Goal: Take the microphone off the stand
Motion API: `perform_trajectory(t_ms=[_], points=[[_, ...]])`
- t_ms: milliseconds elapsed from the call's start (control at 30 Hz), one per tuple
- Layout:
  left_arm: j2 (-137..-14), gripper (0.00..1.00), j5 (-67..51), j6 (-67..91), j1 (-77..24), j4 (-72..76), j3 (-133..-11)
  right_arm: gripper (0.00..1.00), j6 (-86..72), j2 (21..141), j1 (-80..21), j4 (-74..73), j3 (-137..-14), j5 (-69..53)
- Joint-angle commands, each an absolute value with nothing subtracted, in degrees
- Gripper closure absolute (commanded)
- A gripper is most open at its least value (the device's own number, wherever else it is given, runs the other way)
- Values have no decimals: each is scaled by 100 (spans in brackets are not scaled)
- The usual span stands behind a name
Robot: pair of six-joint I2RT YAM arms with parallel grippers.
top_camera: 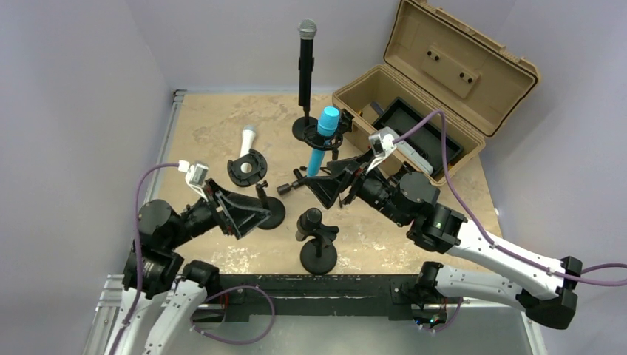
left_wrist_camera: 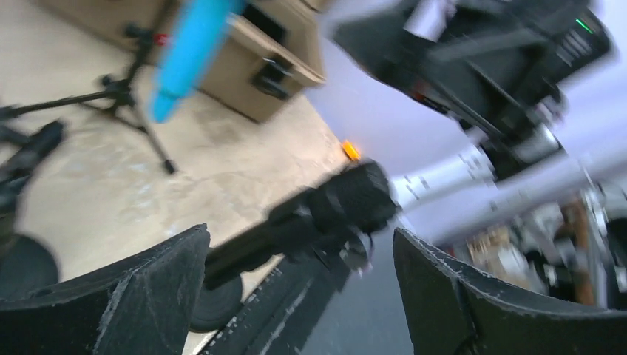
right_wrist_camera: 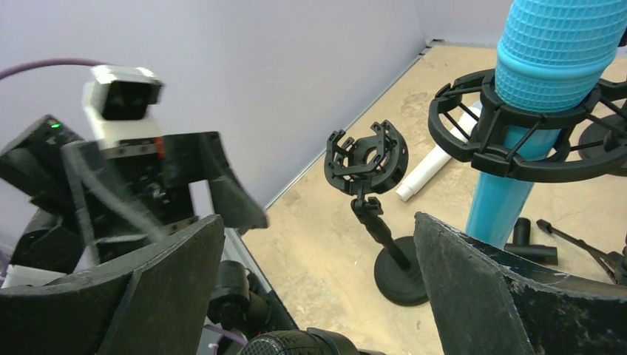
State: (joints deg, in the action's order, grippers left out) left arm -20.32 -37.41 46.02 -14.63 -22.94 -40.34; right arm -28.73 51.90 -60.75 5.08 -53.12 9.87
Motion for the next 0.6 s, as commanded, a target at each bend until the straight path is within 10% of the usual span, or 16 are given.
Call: perform_trajectory(t_ms=[0, 567], points=[[-2135, 8, -4031, 3385, -2649, -1936, -4731, 1, -2760, 5052, -6082, 518, -5348, 1216], [-4588, 10, 1566, 659, -7213, -2201, -5731, 1, -3009, 4390, -6086, 273, -5457, 1839]])
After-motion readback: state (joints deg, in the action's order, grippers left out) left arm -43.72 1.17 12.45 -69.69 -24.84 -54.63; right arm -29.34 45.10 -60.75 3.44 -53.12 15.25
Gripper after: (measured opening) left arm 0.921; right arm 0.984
